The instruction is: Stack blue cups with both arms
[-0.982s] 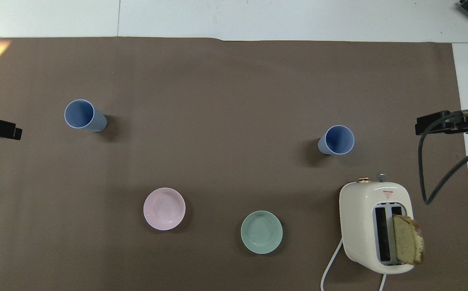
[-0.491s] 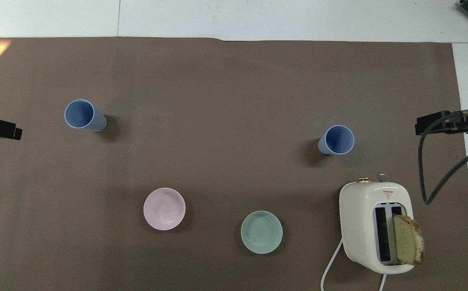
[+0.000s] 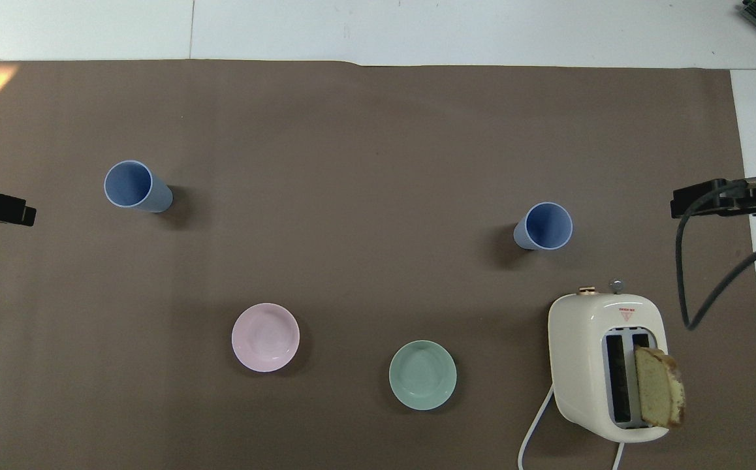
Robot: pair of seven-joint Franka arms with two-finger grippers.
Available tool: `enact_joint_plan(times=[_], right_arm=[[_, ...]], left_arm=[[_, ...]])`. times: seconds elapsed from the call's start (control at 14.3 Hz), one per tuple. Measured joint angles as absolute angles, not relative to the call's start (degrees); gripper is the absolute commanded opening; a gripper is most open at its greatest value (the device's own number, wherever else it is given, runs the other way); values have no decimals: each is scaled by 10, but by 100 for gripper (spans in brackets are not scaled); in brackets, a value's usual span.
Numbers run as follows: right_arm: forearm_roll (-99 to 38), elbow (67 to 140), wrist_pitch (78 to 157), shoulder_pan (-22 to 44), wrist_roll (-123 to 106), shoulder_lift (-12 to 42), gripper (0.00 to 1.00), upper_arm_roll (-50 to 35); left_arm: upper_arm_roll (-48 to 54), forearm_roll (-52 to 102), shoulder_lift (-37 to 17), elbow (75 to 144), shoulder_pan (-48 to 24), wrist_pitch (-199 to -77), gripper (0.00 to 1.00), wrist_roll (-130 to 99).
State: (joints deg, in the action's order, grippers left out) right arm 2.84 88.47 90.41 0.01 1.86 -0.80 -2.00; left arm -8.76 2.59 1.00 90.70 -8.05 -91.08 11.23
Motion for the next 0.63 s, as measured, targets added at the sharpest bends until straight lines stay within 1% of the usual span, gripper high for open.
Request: enact_joint_plan(times=[0.63], right_arm=[[28, 885, 904, 0, 19, -8, 100, -20]], left_arm=[[-82, 26, 10, 907, -83, -913, 100, 112]])
